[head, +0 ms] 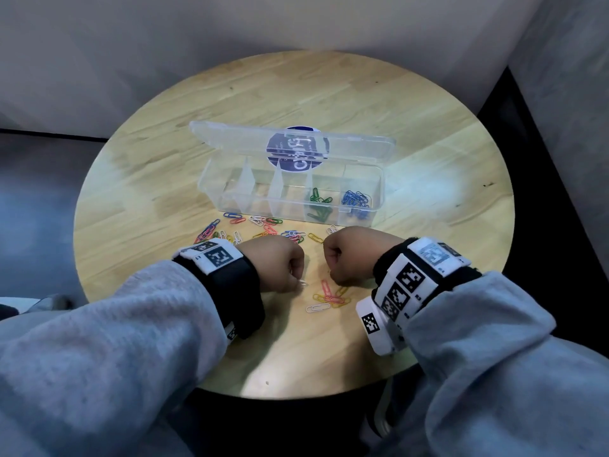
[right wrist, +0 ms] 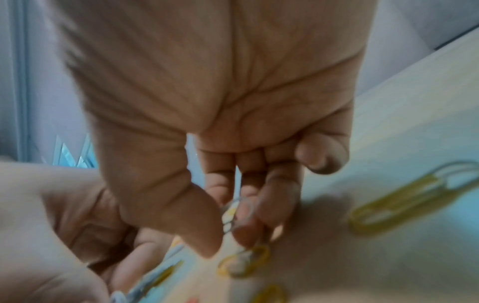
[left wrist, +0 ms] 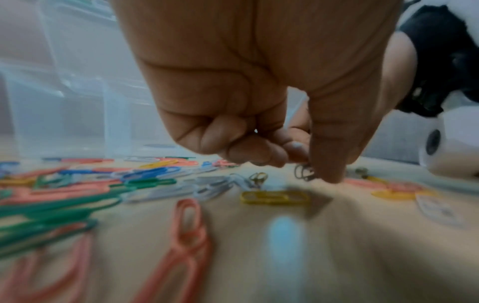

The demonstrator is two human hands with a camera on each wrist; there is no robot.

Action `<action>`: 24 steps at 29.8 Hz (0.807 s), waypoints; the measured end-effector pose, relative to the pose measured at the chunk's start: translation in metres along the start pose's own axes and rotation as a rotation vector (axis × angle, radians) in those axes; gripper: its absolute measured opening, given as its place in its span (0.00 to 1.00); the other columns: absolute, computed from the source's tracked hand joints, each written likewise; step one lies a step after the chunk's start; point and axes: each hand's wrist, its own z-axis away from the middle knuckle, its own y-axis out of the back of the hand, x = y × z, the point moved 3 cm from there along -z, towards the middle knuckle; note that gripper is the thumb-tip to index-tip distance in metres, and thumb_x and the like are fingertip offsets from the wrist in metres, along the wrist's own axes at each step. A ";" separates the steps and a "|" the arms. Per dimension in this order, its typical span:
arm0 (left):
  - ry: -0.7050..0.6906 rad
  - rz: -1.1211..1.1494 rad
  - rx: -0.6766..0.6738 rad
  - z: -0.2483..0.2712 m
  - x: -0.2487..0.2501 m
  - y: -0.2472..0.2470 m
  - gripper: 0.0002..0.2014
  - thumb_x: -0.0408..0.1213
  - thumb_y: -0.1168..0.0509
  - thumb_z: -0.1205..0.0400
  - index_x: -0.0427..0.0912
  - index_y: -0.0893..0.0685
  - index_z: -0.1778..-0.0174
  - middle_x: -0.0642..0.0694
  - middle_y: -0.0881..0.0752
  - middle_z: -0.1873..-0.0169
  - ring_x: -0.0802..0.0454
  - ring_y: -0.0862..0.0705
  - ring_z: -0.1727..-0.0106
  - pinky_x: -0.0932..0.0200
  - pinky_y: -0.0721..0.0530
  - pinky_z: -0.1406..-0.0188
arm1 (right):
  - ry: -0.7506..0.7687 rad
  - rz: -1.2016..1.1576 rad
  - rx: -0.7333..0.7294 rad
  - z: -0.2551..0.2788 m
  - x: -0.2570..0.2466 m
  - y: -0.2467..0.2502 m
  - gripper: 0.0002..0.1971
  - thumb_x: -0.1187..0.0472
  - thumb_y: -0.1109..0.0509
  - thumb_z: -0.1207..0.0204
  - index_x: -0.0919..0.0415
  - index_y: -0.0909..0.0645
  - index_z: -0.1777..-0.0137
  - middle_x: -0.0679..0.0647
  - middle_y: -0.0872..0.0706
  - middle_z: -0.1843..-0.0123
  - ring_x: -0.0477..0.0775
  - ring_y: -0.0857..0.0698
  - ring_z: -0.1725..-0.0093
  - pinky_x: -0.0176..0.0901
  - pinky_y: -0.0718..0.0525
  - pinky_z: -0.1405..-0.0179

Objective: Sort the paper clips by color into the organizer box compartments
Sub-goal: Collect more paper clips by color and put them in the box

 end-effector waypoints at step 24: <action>0.190 1.049 -0.051 0.001 -0.002 0.016 0.16 0.18 0.51 0.23 0.39 0.28 0.71 0.45 0.24 0.81 0.57 0.28 0.86 0.71 0.33 0.85 | -0.140 -0.093 0.176 0.011 0.025 0.020 0.11 0.58 0.34 0.24 0.51 0.19 0.43 0.45 0.18 0.56 0.49 0.18 0.56 0.40 0.21 0.57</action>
